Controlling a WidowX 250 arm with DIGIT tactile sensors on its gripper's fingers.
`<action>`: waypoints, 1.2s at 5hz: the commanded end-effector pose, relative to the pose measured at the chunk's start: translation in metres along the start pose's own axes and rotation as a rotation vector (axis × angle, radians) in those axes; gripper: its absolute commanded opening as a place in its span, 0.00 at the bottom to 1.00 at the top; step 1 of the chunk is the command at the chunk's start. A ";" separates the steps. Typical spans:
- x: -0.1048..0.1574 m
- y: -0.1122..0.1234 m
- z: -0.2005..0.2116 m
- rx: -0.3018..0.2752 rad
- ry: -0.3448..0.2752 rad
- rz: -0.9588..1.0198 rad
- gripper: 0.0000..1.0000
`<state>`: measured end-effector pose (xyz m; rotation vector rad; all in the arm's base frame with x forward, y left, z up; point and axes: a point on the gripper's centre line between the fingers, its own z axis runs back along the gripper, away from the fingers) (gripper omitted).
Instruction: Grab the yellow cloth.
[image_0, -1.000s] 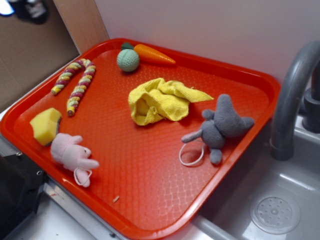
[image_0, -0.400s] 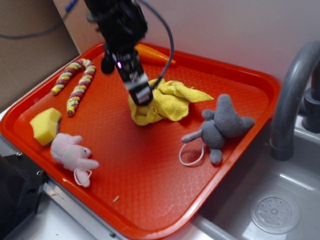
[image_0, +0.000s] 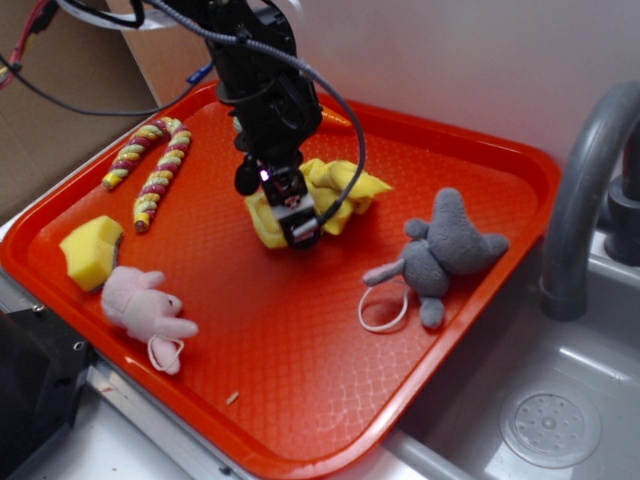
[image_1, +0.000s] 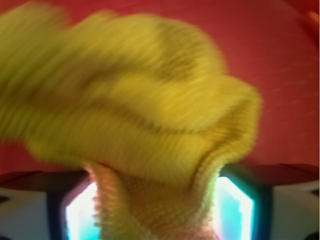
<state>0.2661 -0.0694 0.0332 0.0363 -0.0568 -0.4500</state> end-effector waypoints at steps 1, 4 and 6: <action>0.003 0.003 0.027 -0.037 -0.095 0.041 0.00; -0.063 0.007 0.161 0.037 -0.177 0.409 0.00; -0.069 0.014 0.200 0.058 -0.031 0.554 0.00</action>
